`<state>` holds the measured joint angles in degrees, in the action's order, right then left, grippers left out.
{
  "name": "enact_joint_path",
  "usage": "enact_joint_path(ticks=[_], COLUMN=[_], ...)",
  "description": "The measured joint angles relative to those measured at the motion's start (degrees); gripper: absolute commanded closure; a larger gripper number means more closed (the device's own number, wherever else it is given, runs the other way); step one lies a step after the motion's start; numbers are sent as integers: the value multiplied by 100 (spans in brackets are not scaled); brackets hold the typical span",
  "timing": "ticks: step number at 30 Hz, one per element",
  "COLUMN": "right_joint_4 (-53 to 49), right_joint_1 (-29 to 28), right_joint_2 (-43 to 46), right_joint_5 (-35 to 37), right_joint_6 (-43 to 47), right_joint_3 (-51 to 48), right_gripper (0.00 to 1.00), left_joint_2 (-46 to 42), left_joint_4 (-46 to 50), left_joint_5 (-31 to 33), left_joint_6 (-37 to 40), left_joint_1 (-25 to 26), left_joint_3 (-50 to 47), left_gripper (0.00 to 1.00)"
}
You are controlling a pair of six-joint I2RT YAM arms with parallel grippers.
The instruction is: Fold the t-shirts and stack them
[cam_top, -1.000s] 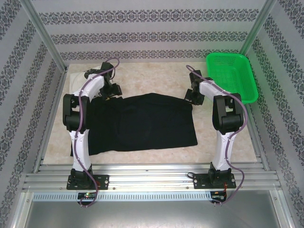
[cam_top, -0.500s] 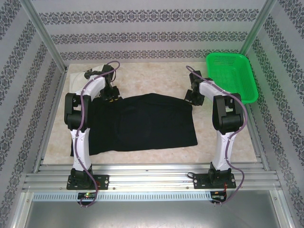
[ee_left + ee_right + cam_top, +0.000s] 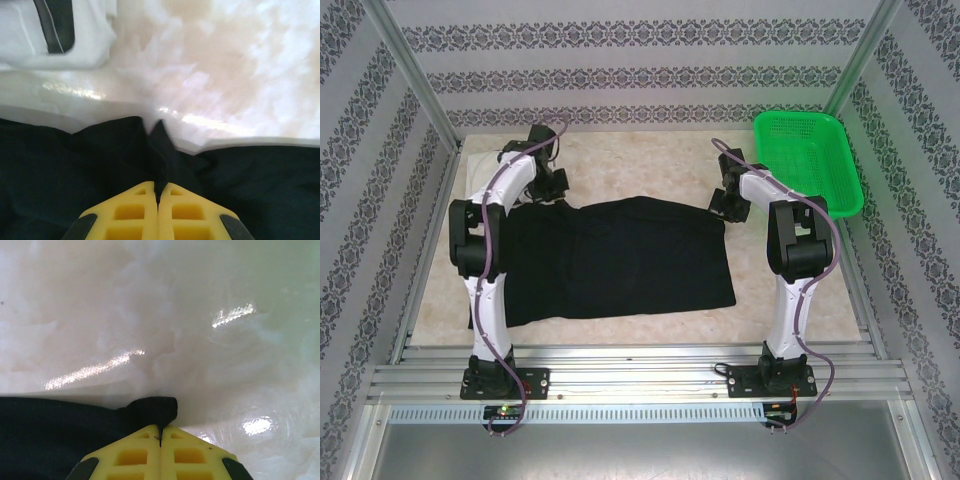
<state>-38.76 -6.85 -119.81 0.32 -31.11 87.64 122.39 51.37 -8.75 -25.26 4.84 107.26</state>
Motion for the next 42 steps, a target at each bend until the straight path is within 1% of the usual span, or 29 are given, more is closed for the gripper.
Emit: enact_joint_path(ticks=[6,11,16,23,28,34,42], right_joint_4=[-7,2,20,175,223,273,505], right_joint_1=[0,0,2,85,151,151,151], right_joint_2=[0,0,0,2,4,31,197], right_joint_5=[2,7,48,168,197,195,175], right_joint_6=[26,109,144,197,280,341,529], right_joint_3=[114,188,212,363,503,527,527], right_gripper=[100,100,100,100,100,100,100], left_joint_2=[-280,-356,-426,-802,-1128,-1480,-1998], left_joint_4=[114,234,234,168,-24,-192,-498], left_joint_5=[22,201,350,321,236,146,-57], left_joint_6=[107,291,428,557,586,675,903], left_joint_1=[-66,-125,-278,-645,-787,-907,-1394], left_joint_3=[577,855,874,850,686,260,-404], left_gripper=[100,100,100,100,100,100,100])
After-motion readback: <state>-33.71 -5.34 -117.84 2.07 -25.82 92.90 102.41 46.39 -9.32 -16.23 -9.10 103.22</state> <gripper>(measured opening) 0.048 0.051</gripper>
